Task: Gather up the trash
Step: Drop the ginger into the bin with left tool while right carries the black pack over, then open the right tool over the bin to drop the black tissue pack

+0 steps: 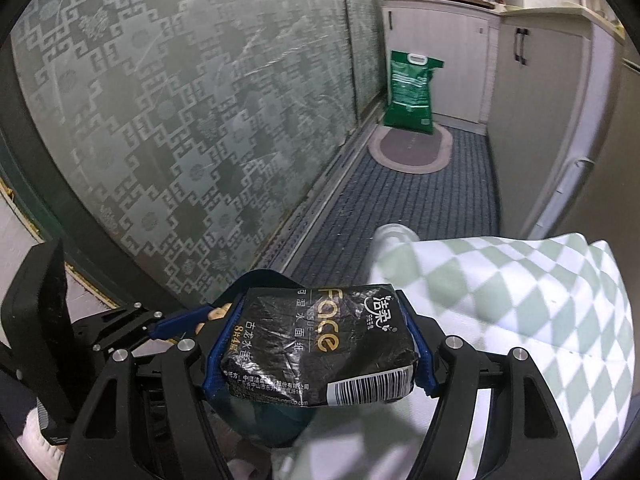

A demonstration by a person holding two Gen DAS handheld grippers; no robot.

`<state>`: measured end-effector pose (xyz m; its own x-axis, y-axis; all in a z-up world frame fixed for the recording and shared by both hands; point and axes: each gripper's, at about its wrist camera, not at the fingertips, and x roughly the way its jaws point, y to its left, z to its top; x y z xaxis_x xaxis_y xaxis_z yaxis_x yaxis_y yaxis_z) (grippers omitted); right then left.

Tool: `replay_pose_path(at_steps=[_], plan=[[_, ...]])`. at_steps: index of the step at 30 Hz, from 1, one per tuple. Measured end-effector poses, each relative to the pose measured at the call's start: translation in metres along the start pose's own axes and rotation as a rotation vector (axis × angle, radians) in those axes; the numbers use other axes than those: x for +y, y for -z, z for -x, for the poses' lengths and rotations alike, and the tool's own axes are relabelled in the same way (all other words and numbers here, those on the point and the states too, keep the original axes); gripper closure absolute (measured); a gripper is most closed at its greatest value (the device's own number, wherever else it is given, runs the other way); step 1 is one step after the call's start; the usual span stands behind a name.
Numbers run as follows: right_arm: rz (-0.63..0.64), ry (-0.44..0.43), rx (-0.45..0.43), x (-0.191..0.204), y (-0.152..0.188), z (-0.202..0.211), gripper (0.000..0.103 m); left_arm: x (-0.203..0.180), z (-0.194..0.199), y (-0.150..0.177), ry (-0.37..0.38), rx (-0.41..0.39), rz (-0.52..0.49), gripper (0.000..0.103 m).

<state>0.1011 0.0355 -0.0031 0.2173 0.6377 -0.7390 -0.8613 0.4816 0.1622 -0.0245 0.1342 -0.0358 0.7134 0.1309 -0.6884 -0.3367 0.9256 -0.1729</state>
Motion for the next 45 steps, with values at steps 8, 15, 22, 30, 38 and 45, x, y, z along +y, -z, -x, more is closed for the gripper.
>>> replay_pose_path(at_steps=[8,15,22,30,38,45], plan=[[0.020,-0.030,0.022,0.019,-0.005,-0.016,0.031,0.018,-0.003,0.012,0.001,0.047,0.016,0.069],[0.040,-0.046,0.052,0.034,-0.007,-0.031,0.031,0.026,0.000,0.016,0.021,0.045,0.011,0.079],[0.052,-0.042,0.082,0.042,-0.009,-0.043,0.031,0.037,0.003,0.019,0.011,0.049,0.017,0.092],[0.075,-0.045,0.142,0.048,-0.006,-0.057,0.031,0.045,0.008,0.020,0.001,0.039,0.030,0.099],[0.125,-0.051,0.205,0.058,0.001,-0.071,0.031,0.054,0.014,0.019,-0.017,0.018,0.053,0.099],[0.141,-0.063,0.225,0.060,0.004,-0.073,0.029,0.061,0.018,0.017,-0.038,0.004,0.079,0.099]])
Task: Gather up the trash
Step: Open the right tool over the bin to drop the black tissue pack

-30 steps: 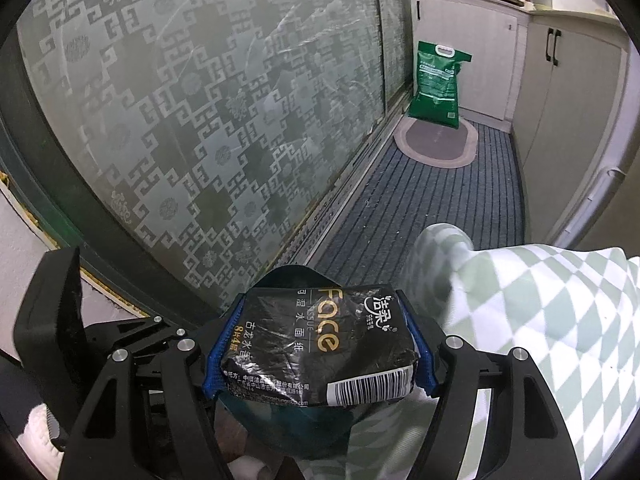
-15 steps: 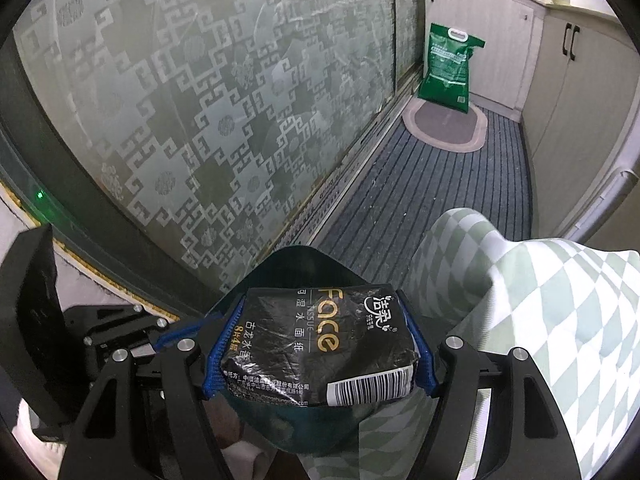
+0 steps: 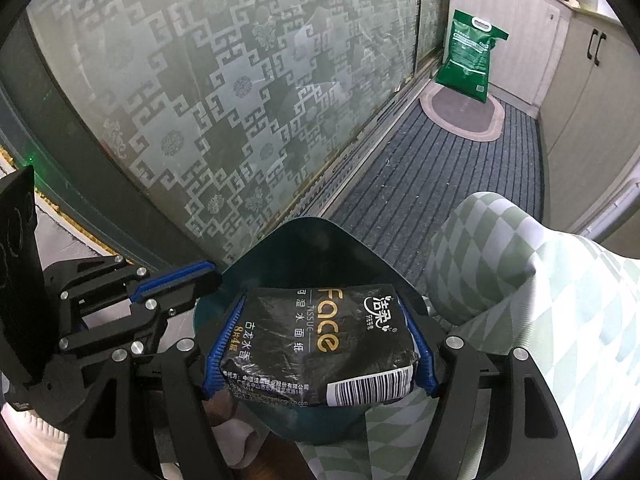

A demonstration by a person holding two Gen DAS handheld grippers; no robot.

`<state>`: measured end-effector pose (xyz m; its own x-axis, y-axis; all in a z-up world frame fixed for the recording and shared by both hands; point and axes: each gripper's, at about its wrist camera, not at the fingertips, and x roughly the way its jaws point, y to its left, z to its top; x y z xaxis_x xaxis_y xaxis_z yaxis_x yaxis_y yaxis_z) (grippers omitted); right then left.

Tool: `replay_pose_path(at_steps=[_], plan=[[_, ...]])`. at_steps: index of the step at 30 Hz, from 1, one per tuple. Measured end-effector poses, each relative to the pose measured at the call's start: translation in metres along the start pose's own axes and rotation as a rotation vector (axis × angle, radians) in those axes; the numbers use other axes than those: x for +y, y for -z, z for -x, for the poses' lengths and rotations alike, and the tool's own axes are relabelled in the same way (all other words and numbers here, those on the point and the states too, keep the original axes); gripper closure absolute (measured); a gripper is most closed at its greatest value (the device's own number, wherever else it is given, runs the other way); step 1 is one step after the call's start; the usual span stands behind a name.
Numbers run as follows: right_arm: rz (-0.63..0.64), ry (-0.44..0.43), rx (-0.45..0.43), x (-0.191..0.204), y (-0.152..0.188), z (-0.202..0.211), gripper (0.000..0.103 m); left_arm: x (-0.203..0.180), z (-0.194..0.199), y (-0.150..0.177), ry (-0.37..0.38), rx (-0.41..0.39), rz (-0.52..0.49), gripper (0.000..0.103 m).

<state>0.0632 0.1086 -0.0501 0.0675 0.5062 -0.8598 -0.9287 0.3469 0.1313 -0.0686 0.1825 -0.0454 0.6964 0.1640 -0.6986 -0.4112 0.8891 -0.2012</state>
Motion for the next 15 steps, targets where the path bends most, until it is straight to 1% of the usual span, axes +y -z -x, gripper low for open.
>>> replay_pose_path(at_steps=[2,5,11,12,14,15], plan=[[0.015,-0.007,0.012,0.003,0.001,-0.002,0.023,0.003,0.001,-0.001,-0.007,-0.001,0.010,0.099],[0.032,-0.004,0.020,0.007,0.002,-0.004,0.018,0.006,0.001,-0.001,-0.010,-0.001,0.022,0.099],[0.038,-0.005,0.015,0.007,0.003,-0.002,0.018,0.006,0.002,0.000,0.001,0.000,0.022,0.098],[0.038,-0.001,0.011,0.006,0.003,0.000,0.019,0.005,0.001,0.000,0.003,0.003,0.019,0.098],[0.039,0.011,-0.001,0.005,0.002,0.003,0.031,0.003,0.001,0.000,0.011,0.008,0.012,0.097],[0.038,0.015,-0.007,0.004,0.002,0.006,0.034,0.001,0.001,0.000,0.013,0.008,0.008,0.097]])
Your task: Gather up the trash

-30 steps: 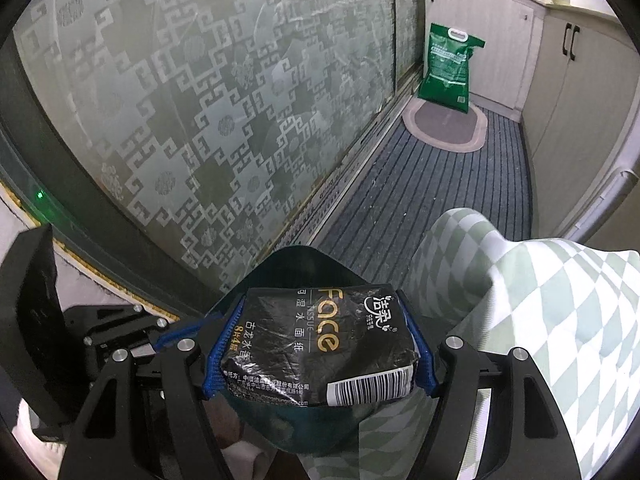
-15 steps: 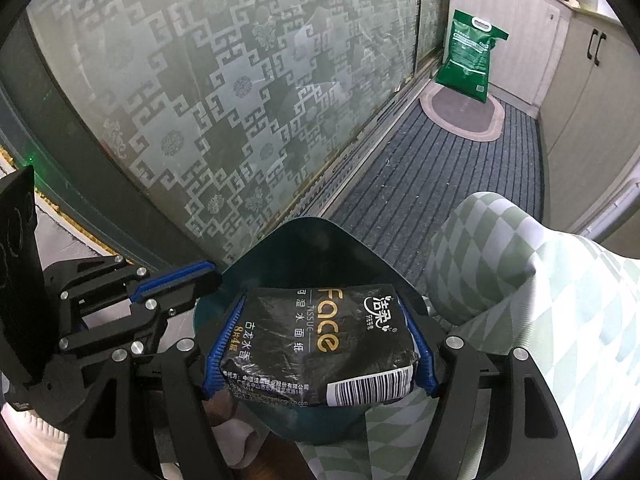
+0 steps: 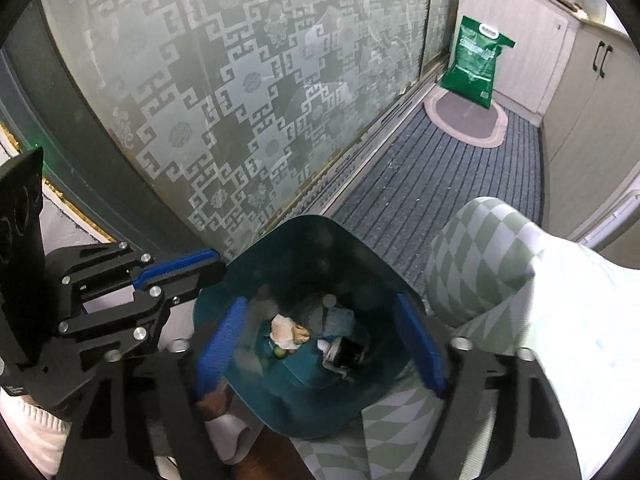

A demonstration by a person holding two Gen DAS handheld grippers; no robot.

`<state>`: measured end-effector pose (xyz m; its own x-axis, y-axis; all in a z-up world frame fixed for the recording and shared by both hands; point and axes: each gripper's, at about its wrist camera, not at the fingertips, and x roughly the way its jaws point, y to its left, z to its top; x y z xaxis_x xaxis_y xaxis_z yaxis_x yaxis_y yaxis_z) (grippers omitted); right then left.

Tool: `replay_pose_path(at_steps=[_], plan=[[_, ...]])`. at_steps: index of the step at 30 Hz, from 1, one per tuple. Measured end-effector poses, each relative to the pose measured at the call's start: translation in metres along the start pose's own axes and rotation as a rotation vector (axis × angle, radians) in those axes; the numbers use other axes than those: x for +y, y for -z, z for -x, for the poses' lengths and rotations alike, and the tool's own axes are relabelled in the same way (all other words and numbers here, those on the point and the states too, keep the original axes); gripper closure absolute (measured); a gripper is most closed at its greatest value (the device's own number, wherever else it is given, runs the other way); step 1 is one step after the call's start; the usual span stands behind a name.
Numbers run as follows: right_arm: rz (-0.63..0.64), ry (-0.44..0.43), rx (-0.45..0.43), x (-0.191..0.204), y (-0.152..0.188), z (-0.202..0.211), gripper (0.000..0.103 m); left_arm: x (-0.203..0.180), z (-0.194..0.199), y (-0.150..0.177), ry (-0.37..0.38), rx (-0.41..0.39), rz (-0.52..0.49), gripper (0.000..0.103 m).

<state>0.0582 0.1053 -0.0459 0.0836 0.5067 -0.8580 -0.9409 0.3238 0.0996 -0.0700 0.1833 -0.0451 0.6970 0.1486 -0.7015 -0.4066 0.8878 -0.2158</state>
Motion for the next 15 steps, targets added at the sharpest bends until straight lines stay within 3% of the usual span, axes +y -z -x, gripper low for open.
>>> replay_pose_path(at_steps=[2,4,7,15], plan=[[0.001,0.007,-0.019,-0.002,0.000,0.007,0.045,-0.003,0.001,0.001,0.011,0.001,-0.009,0.097],[-0.001,0.010,-0.038,-0.005,0.001,0.015,0.050,-0.006,0.000,0.001,0.017,0.002,-0.016,0.094],[-0.003,0.014,-0.065,-0.011,0.004,0.030,0.053,-0.015,-0.002,0.004,0.007,0.002,-0.041,0.080],[0.014,0.080,-0.120,-0.020,0.025,0.067,0.055,-0.034,-0.006,0.010,-0.010,-0.006,-0.081,0.069]])
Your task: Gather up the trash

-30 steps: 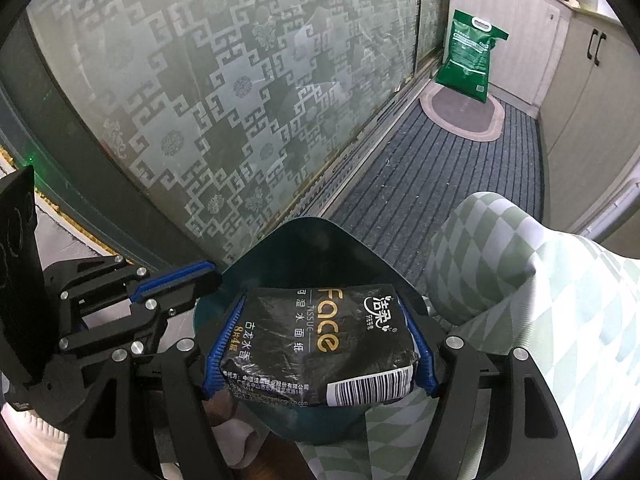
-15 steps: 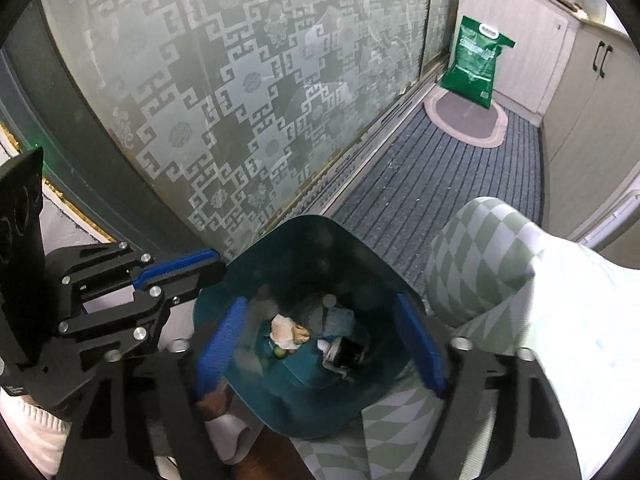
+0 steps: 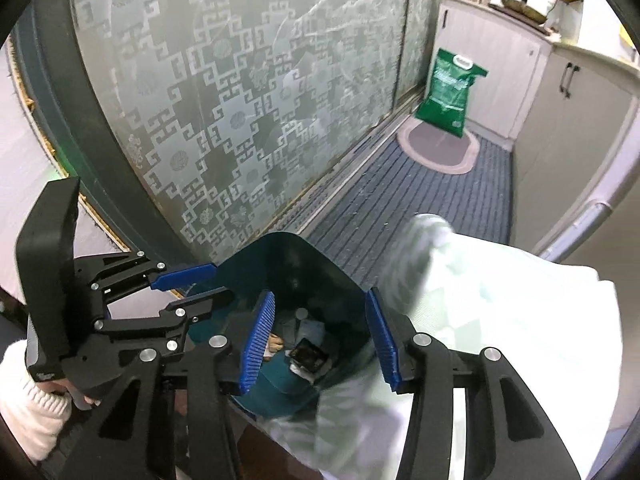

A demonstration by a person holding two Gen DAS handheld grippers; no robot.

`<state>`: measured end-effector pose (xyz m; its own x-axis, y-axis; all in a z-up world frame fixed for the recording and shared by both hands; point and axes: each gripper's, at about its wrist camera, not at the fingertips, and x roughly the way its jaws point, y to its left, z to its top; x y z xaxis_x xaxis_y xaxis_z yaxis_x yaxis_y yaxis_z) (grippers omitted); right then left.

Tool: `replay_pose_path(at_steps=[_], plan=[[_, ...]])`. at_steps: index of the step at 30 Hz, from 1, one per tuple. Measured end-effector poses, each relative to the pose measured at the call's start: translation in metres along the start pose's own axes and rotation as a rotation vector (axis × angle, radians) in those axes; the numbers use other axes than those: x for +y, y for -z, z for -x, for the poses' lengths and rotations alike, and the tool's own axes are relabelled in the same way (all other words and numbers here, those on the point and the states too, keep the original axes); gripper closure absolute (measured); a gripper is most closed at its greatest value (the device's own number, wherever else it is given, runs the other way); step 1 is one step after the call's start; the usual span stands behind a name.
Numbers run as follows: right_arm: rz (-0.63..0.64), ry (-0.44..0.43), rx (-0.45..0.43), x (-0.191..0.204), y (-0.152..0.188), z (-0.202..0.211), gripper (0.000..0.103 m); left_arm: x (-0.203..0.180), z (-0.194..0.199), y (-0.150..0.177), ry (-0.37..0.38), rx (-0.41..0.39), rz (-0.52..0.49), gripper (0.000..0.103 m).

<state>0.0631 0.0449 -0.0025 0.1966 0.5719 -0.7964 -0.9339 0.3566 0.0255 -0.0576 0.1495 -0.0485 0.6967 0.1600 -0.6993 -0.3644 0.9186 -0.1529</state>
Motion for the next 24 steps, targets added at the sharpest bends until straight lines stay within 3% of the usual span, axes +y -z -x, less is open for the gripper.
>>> replay_pose_path(at_steps=[3,8,10,12,13,15,16,19,24], plan=[[-0.019,0.013,-0.029,-0.008,0.010,0.019,0.055,-0.014,0.003,0.002,-0.006,-0.017,-0.026,0.054],[-0.048,0.037,-0.064,-0.022,0.029,0.046,0.055,-0.037,0.006,0.006,-0.010,-0.035,-0.074,0.040],[-0.063,0.047,-0.072,-0.030,0.037,0.056,0.054,-0.043,0.007,0.007,-0.010,-0.042,-0.084,0.029],[-0.082,0.069,-0.084,-0.039,0.046,0.067,0.044,-0.048,0.010,0.009,-0.005,-0.052,-0.087,0.023],[-0.090,0.093,-0.092,-0.043,0.051,0.073,0.035,-0.049,0.011,0.009,-0.010,-0.061,-0.084,0.014],[-0.107,0.128,-0.106,-0.051,0.059,0.082,0.010,-0.050,0.014,0.011,-0.012,-0.073,-0.076,0.005],[-0.111,0.141,-0.114,-0.053,0.062,0.085,0.003,-0.051,0.015,0.011,-0.018,-0.072,-0.065,0.003],[-0.123,0.177,-0.129,-0.057,0.076,0.096,0.003,-0.052,0.019,0.014,-0.044,-0.071,-0.047,0.003],[-0.150,0.157,-0.164,-0.060,0.089,0.111,0.003,-0.053,0.029,0.019,-0.079,-0.087,-0.025,0.003]])
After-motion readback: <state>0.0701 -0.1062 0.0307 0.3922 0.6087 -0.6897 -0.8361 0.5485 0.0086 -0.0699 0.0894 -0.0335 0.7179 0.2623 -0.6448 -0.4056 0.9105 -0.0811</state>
